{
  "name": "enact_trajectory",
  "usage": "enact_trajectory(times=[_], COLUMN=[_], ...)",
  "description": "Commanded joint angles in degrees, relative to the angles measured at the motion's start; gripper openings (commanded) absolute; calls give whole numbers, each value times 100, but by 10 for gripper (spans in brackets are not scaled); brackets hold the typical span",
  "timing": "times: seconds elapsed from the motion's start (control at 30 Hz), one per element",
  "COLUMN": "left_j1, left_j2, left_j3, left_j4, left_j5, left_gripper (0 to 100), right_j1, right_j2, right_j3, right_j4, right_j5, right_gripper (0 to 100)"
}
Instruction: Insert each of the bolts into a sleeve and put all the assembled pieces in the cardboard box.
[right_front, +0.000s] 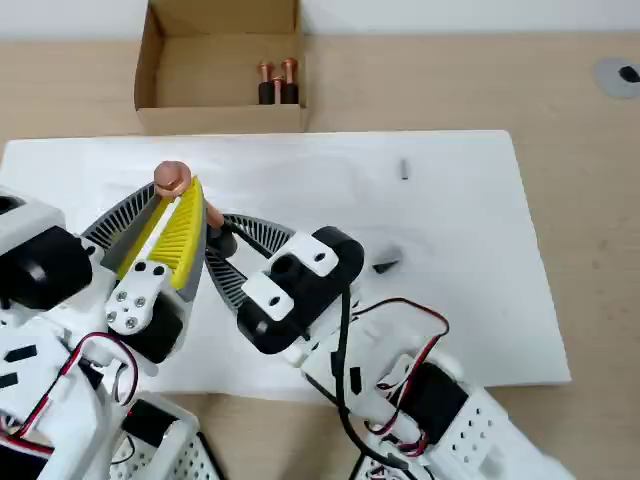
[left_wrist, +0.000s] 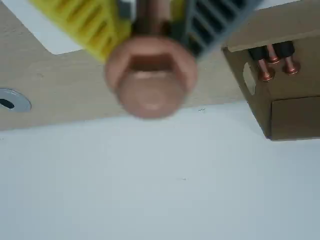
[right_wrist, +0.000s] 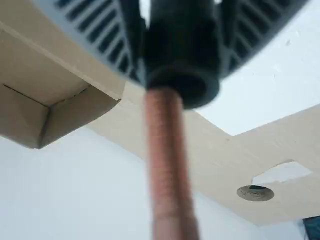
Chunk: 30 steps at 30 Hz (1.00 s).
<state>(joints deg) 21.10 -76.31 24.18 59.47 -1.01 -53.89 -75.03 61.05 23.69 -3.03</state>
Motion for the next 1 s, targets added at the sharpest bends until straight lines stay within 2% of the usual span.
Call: enact_trajectory(times=[0.0, 0.2, 0.67, 0.8, 0.97], left_j1=[35, 70, 79, 396, 404], left_j2=[4, 57, 57, 57, 57], left_j3=[-79, -563, -571, -484, -352], left_j4=[26, 387, 501, 721, 721], left_j5=[-53, -53, -18, -44, -62], left_gripper=[12, 12, 13, 12, 12], right_j1=[127, 127, 127, 127, 127], right_j2=[-171, -171, -171, -171, -171], right_j3=[-66, -57, -57, -57, -57], right_j4=[-123, -62, -44, -44, -44], right_j5=[-44, -44, -44, -44, -44], right_gripper=[9, 9, 9, 9, 9])
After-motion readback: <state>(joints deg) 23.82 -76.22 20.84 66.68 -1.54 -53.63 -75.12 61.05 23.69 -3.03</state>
